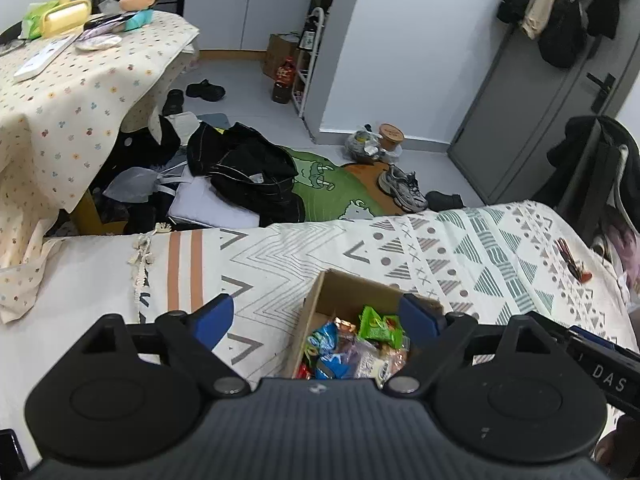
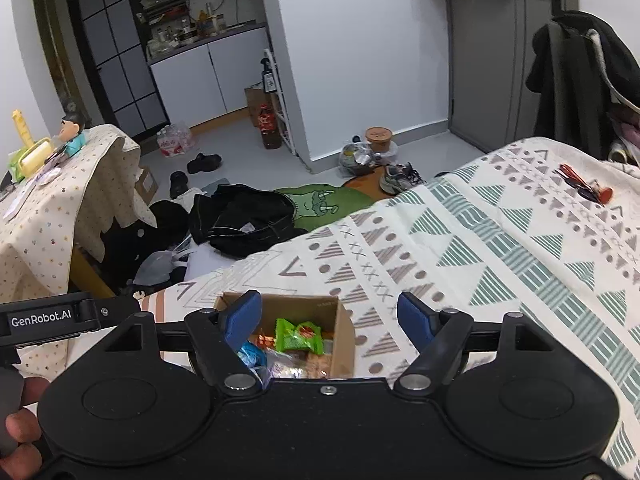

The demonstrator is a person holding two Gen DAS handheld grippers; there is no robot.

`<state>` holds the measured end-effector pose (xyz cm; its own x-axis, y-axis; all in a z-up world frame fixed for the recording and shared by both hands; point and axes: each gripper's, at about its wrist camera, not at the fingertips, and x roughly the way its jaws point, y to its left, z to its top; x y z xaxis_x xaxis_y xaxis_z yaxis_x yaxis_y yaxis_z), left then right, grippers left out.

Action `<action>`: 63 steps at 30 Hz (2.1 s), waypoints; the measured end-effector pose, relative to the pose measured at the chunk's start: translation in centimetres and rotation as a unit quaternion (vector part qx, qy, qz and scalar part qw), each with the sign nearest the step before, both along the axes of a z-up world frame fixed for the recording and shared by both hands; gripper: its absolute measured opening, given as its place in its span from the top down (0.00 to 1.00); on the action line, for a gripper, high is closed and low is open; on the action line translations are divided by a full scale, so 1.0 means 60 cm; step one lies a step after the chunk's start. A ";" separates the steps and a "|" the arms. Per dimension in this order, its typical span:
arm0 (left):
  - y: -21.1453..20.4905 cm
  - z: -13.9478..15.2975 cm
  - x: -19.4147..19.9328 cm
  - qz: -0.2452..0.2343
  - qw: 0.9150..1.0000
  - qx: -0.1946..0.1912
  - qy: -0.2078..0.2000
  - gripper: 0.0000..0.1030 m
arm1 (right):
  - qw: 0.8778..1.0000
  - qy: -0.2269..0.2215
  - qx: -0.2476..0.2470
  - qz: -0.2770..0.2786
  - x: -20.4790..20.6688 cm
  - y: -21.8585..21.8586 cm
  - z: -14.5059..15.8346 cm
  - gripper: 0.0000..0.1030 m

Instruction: Organize snacks

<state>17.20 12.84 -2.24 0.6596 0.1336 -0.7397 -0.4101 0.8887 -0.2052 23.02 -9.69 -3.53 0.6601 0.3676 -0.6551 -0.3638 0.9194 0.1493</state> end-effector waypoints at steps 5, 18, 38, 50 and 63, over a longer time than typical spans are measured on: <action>-0.023 0.005 -0.012 -0.015 1.000 0.011 0.004 0.13 | 1.000 -0.002 -0.002 -0.010 -0.021 -0.024 0.005 0.25; -0.102 0.003 -0.054 -0.081 0.996 0.028 0.021 0.12 | 0.998 -0.013 0.000 -0.058 -0.095 -0.106 0.011 0.10; -0.162 0.022 -0.102 -0.158 0.986 0.055 0.031 0.12 | 0.994 -0.009 0.009 -0.105 -0.180 -0.200 0.020 0.00; -0.157 0.040 -0.135 -0.165 0.982 0.075 0.042 0.12 | 0.996 -0.003 0.012 -0.085 -0.213 -0.195 0.027 0.00; -0.148 0.040 -0.164 -0.165 0.982 0.081 0.042 0.08 | 0.998 -0.002 0.012 -0.068 -0.232 -0.179 0.032 0.00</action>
<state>7.37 3.99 0.15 0.6241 0.0435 -0.7801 -0.1030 0.9943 -0.0269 9.09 -20.46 -1.58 0.7076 0.2906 -0.6441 -0.2371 0.9563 0.1710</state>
